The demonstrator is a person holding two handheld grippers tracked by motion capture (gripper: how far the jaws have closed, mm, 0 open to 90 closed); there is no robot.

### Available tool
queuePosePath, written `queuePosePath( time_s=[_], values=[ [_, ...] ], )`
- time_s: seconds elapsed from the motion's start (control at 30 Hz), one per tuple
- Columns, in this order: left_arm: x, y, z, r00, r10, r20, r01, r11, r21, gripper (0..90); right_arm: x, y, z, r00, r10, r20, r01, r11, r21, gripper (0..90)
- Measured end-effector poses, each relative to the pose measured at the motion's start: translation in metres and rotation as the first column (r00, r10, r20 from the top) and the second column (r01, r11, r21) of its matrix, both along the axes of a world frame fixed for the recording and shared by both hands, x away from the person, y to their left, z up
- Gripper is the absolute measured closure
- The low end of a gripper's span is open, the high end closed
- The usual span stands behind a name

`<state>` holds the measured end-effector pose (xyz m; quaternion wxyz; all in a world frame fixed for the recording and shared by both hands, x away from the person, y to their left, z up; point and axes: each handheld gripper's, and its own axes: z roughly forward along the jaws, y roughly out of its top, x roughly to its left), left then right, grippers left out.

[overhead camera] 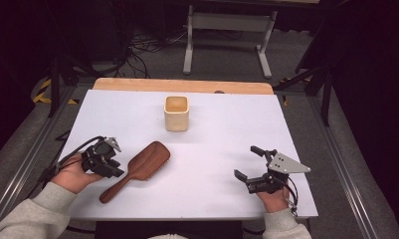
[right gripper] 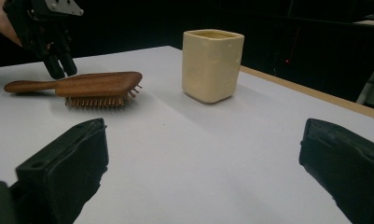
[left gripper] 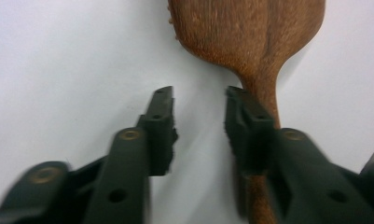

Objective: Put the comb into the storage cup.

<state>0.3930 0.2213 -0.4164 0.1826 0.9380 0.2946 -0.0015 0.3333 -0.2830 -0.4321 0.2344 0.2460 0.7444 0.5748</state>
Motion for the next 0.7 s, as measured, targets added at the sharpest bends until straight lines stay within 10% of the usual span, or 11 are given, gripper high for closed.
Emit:
queuePosePath(
  time_s=[0.27, 0.7],
  values=[
    [-0.013, -0.002, 0.010, 0.9983, 0.059, 0.006, -0.057, 0.9895, -0.133, 7.4, 0.000, 0.001, 0.000, 1.0000, 0.002, -0.003, -0.002, 1.0000, 0.003, 1.8],
    [-0.028, -0.017, 0.007, 0.9968, 0.051, 0.061, -0.043, 0.9920, -0.118, 0.1, 0.000, 0.000, 0.000, 1.0000, 0.005, -0.002, -0.005, 1.0000, 0.007, 1.8]
  ],
)
